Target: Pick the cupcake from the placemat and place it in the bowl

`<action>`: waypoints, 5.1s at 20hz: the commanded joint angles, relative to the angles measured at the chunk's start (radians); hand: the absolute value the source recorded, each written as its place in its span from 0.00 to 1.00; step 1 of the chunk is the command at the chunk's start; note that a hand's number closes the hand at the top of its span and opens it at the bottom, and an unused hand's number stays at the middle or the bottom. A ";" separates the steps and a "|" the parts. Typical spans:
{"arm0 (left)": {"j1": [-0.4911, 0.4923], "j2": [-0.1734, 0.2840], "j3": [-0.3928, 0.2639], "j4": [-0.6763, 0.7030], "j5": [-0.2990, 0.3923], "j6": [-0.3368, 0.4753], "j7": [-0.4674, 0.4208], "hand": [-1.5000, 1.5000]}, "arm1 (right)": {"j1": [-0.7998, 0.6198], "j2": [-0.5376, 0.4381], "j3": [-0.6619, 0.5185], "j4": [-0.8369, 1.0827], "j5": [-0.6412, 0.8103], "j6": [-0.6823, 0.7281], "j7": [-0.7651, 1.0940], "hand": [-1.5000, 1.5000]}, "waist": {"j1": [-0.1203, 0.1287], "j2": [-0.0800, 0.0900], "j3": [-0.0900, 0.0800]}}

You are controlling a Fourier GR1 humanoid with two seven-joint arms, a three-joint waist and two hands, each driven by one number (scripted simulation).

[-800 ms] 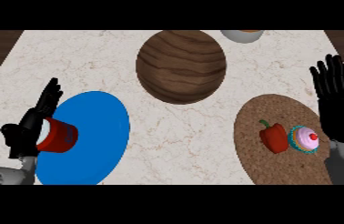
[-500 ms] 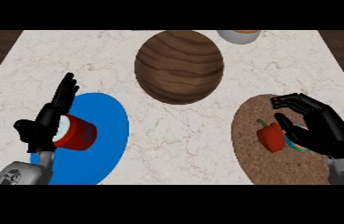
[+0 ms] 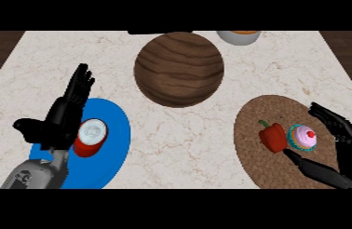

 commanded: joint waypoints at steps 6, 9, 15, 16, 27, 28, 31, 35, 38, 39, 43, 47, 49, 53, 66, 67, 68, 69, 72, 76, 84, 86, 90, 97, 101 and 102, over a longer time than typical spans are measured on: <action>-0.033 -0.082 -0.031 0.075 -0.038 0.027 0.044 0.50 | 0.167 -0.138 -0.163 -0.289 0.073 -0.095 0.152 0.00 | 0.011 0.015 -0.013; 0.010 -0.046 -0.025 0.029 -0.015 -0.029 0.050 0.50 | 0.153 -0.215 -0.197 -0.351 0.081 -0.094 0.344 0.00 | 0.028 0.014 -0.014; -0.005 -0.080 -0.025 0.047 -0.049 -0.017 0.028 0.50 | 0.143 -0.325 -0.239 -0.361 -0.021 0.048 0.573 0.00 | 0.032 0.018 -0.013; 0.015 -0.100 -0.067 0.040 -0.083 -0.002 0.018 0.50 | 0.115 -0.356 -0.251 -0.356 -0.037 0.058 0.633 0.00 | 0.037 0.018 -0.013; 0.013 -0.079 0.008 0.051 -0.057 -0.079 0.032 0.50 | 0.082 -0.366 -0.140 -0.310 0.042 0.178 0.794 0.00 | 0.036 0.016 -0.012; -0.023 -0.125 0.002 0.106 -0.079 -0.043 0.019 0.50 | 0.141 -0.336 -0.123 -0.320 0.077 0.171 0.760 0.00 | 0.026 0.016 -0.012; 0.002 -0.126 -0.013 0.048 -0.103 -0.040 0.063 0.50 | 0.101 -0.303 -0.159 -0.235 0.051 0.236 0.685 0.00 | 0.033 0.015 -0.011; -0.023 -0.127 0.032 0.101 -0.081 -0.093 0.034 0.50 | 0.061 -0.233 -0.128 -0.202 0.085 0.239 0.674 0.00 | 0.036 0.017 -0.011; -0.005 -0.117 0.044 0.072 -0.100 -0.085 0.062 0.50 | 0.136 -0.257 -0.252 -0.285 -0.023 0.318 0.676 0.00 | 0.025 0.014 -0.012; 0.030 -0.146 0.009 0.028 -0.136 -0.047 0.060 0.50 | 0.124 -0.205 -0.226 -0.271 0.007 0.291 0.649 0.00 | 0.030 0.014 -0.011; 0.018 -0.180 -0.002 0.054 -0.165 -0.047 0.049 0.50 | 0.114 -0.156 -0.236 -0.210 0.013 0.331 0.597 0.00 | 0.031 0.016 -0.011; -0.008 -0.148 0.084 0.121 -0.103 -0.134 0.010 0.50 | 0.060 -0.131 -0.247 -0.174 0.004 0.350 0.623 0.00 | 0.034 0.018 -0.012; 0.054 -0.181 0.021 0.036 -0.152 -0.083 0.047 0.50 | 0.166 -0.114 -0.261 -0.293 -0.010 0.355 0.659 0.00 | 0.028 0.014 -0.012; 0.022 -0.151 0.068 0.074 -0.149 -0.132 0.033 0.50 | 0.084 -0.088 -0.264 -0.208 -0.009 0.374 0.678 0.00 | 0.035 0.016 -0.012; 0.039 -0.205 0.067 0.031 -0.199 -0.125 0.070 0.50 | 0.004 0.056 -0.168 0.015 0.265 0.331 0.523 0.00 | 0.040 0.016 -0.011; -0.006 -0.200 0.086 0.014 -0.180 -0.133 0.129 0.50 | 0.033 0.040 -0.190 0.014 0.271 0.343 0.518 0.00 | 0.036 0.016 -0.011; 0.017 -0.194 0.079 -0.004 -0.197 -0.120 0.126 0.50 | 0.061 0.017 -0.208 0.076 0.302 0.349 0.452 0.00 | 0.037 0.016 -0.011; 0.002 -0.236 0.075 0.100 -0.209 -0.117 0.041 0.50 | -0.016 0.031 -0.191 0.053 0.311 0.316 0.554 0.00 | 0.036 0.018 -0.012; 0.052 -0.235 0.063 0.037 -0.230 -0.115 0.051 0.50 | -0.040 0.021 -0.207 0.140 0.331 0.351 0.507 0.00 | 0.039 0.016 -0.011; 0.080 -0.234 0.078 0.039 -0.230 -0.138 0.022 0.50 | -0.051 0.044 -0.189 0.201 0.349 0.385 0.448 0.00 | 0.039 0.016 -0.011; 0.022 -0.230 0.109 0.060 -0.214 -0.175 0.057 0.50 | -0.050 0.046 -0.044 0.136 0.542 0.380 0.358 1.00 | 0.036 0.016 -0.012; -0.017 -0.252 0.112 0.036 -0.246 -0.136 0.117 0.50 | -0.072 0.042 -0.080 0.176 0.531 0.410 0.323 1.00 | 0.036 0.016 -0.011; -0.010 -0.259 0.156 0.112 -0.224 -0.198 0.046 0.50 | -0.045 0.057 -0.140 0.208 0.496 0.462 0.243 1.00 | 0.033 0.016 -0.011; -0.007 -0.280 0.091 0.073 -0.242 -0.201 0.056 0.50 | -0.198 0.348 0.332 -0.007 0.647 0.466 0.404 1.00 | 0.109 0.017 -0.015; -0.017 -0.270 0.103 0.067 -0.245 -0.192 0.088 0.50 | -0.274 0.500 0.546 -0.016 0.654 0.366 0.430 1.00 | 0.082 0.014 -0.011; 0.002 -0.264 0.106 0.071 -0.235 -0.210 0.072 0.50 | -0.292 0.502 0.607 0.002 0.631 0.293 0.439 1.00 | 0.084 0.016 -0.011</action>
